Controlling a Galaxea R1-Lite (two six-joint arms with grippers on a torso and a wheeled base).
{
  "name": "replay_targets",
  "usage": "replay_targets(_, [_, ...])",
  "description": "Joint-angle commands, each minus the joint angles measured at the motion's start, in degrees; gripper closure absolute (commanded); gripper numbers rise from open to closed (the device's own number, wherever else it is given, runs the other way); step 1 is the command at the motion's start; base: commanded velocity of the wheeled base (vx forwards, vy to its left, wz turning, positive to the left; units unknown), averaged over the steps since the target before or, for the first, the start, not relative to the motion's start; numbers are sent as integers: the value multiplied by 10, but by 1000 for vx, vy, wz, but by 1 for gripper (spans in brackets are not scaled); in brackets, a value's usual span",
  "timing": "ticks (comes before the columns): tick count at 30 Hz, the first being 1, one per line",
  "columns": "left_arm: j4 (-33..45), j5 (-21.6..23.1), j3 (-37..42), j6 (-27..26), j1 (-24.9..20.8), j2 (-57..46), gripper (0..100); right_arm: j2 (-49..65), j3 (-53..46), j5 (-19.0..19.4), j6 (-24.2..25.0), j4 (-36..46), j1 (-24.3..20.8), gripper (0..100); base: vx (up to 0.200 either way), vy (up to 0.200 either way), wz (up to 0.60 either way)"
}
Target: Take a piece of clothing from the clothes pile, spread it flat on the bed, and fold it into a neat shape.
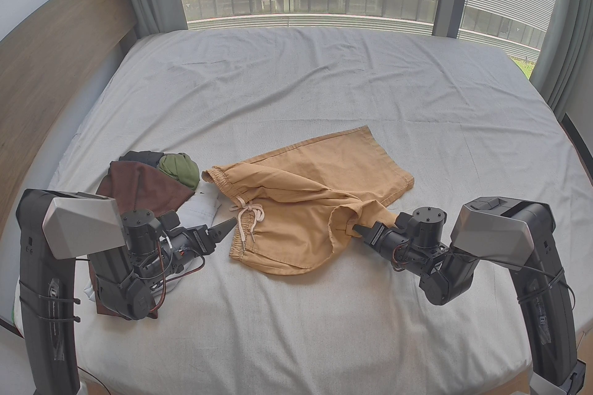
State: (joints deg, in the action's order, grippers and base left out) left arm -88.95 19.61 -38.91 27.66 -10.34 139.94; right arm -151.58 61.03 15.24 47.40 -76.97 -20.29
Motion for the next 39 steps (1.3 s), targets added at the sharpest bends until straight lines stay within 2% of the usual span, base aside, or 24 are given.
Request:
replay_targets(1, [-1, 0, 0, 0, 1, 1, 0, 4, -8, -7, 0, -1, 0, 100, 0, 0, 0])
replay_targets(7, [0, 0, -1, 0, 1, 0, 0, 76, -102, -9, -3, -7, 1, 100, 0, 0, 0])
replay_targets(12, [0, 0, -2, -1, 2, 0, 0, 125, -166, -9, -4, -1, 19, 100, 0, 0, 0])
replay_targets(18, [0, 0, -1, -1, 2, -2, 0, 124, -192, -9, -6, -5, 42, 100, 0, 0, 0])
replay_targets(27, [0, 0, -2, -1, 3, -2, 0, 112, -204, -6, -6, -8, 38, 100, 0, 0, 0])
replay_targets(28, [0, 0, -1, -1, 3, -2, 0, 110, -203, -6, -5, -9, 37, 0, 0, 0, 0])
replay_targets(39, [-1, 0, -1, -1, 2, -2, 0, 99, -200, -6, -5, -19, 37, 0, 0, 0, 0])
